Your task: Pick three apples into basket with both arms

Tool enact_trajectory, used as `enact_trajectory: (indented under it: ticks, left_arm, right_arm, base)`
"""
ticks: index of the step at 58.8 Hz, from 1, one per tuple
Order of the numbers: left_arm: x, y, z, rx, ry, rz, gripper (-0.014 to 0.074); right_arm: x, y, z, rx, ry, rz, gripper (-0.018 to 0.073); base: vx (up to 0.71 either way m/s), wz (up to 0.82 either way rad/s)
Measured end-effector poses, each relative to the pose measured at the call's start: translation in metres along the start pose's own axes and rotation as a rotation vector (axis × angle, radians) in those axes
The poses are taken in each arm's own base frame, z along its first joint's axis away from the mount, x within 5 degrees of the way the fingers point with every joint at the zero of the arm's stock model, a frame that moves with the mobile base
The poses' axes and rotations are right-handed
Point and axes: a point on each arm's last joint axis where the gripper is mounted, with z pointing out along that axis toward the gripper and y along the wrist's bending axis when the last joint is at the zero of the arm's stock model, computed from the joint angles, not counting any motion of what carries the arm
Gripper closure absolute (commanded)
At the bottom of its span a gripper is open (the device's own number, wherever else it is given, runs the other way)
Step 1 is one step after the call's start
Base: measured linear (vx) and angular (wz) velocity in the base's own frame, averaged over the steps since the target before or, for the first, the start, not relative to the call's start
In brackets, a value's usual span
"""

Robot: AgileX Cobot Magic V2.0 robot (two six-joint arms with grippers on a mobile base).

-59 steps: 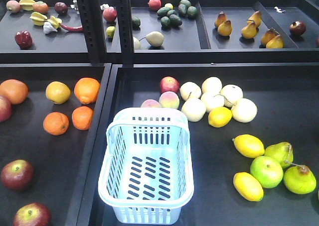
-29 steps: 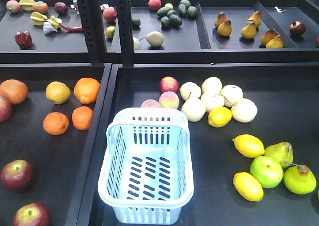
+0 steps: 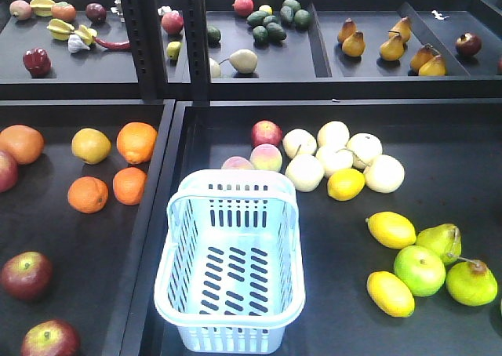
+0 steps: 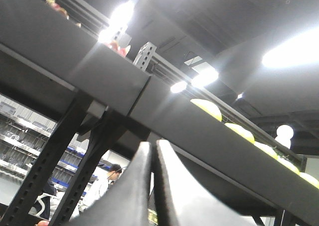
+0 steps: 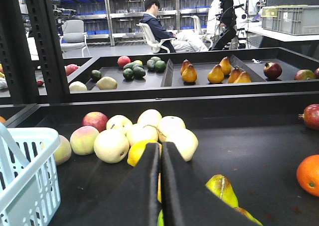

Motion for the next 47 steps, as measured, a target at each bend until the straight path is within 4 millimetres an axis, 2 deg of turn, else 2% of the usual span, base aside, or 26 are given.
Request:
enact_trajectory:
  ticks: [10, 18, 34, 47]
  left_arm:
    - [-0.025, -0.016, 0.012, -0.019, 0.029, -0.002, 0.0602]
    - [-0.040, -0.026, 0.029, -0.055, 0.089, 0.005, 0.0602]
    - [-0.053, -0.034, 0.073, -0.146, 0.238, 0.042, 0.0602]
    - [-0.052, -0.036, 0.107, -0.185, 0.355, 0.028, 0.0602]
  right_arm:
    - [0.000, 0.000, 0.000, 0.000, 0.000, 0.000, 0.0567]
    - [0.000, 0.000, 0.000, 0.000, 0.000, 0.000, 0.0567]
    - [0.000, 0.000, 0.000, 0.000, 0.000, 0.000, 0.0567]
    - [0.000, 0.000, 0.000, 0.000, 0.000, 0.000, 0.0567]
  base:
    - [0.00, 0.00]
    - [0.00, 0.00]
    - [0.00, 0.00]
    - [0.00, 0.00]
